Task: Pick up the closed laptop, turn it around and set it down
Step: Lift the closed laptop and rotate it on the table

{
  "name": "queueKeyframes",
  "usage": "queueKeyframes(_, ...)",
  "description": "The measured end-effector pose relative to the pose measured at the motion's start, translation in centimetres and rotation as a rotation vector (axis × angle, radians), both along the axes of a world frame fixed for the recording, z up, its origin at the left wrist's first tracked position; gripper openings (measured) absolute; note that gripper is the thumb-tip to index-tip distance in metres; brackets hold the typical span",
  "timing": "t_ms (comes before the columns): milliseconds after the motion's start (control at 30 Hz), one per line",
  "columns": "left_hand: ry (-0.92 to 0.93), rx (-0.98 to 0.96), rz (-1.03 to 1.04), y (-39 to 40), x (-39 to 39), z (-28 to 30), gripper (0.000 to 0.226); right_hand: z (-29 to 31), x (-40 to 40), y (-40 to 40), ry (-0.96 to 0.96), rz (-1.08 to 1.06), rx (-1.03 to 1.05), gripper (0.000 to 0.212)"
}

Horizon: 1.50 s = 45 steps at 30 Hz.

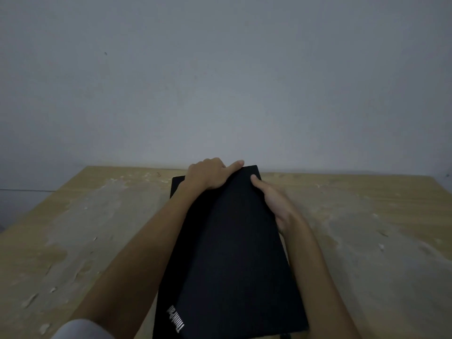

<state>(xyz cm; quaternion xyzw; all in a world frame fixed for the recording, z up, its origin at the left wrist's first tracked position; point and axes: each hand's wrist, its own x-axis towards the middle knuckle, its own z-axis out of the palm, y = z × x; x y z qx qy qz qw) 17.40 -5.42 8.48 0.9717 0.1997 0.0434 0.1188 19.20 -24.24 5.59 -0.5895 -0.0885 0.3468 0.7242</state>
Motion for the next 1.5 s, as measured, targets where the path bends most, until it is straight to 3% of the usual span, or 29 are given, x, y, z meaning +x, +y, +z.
queueKeyframes(167, -0.09, -0.119, 0.24, 3.6, -1.5, 0.1, 0.095, -0.5, 0.2, -1.5, 0.063, 0.119, -0.066, 0.053)
queueKeyframes(367, -0.265, -0.408, 0.435, 8.4, -2.7, 0.1, 0.102, -0.8, 0.5, -2.8, 0.245, -0.079, 0.312, 0.087)
queueKeyframes(533, -0.38, -0.588, 0.503, 10.2, -3.4, -0.6, 0.101, 0.0, 0.9, -1.7, 0.04, -0.319, 0.335, 0.078)
queueKeyframes(667, -0.461, -0.77, 0.53, 10.6, -3.9, -1.3, 0.098, 0.2, 0.5, -0.4, -0.169, -0.438, 0.275, 0.057)
queueKeyframes(767, -0.485, -0.897, 0.547, 10.4, -3.9, -1.8, 0.098, -0.9, 0.4, -0.3, -0.309, -0.544, 0.222, 0.058)
queueKeyframes(867, -0.481, -0.957, 0.532, 10.2, -4.0, -2.1, 0.096, -1.2, 0.8, -0.5, -0.413, -0.582, 0.169, 0.03)
queueKeyframes(967, -0.429, -0.92, 0.442, 9.7, -5.0, -2.1, 0.086, -1.0, 1.7, -1.4, -0.445, -0.58, 0.151, 0.014)
queueKeyframes(1100, -0.376, -1.009, 0.156, 8.1, -7.2, -2.2, 0.056, -0.5, 2.4, -3.3, -0.394, -0.497, 0.103, 0.005)
queueKeyframes(1233, -0.518, -1.052, 0.075, 6.8, -8.2, -3.5, 0.032, -0.5, 2.6, -4.7, -0.369, -0.418, 0.066, 0.011)
queueKeyframes(1367, -0.678, -0.992, 0.073, 6.2, -8.1, -5.3, 0.032, -0.6, 3.0, -5.5, -0.385, -0.412, 0.034, 0.012)
queueKeyframes(1500, -0.661, -0.986, 0.117, 5.6, -8.1, -6.3, 0.04, -1.8, 3.8, -6.0, -0.453, -0.42, -0.046, 0.014)
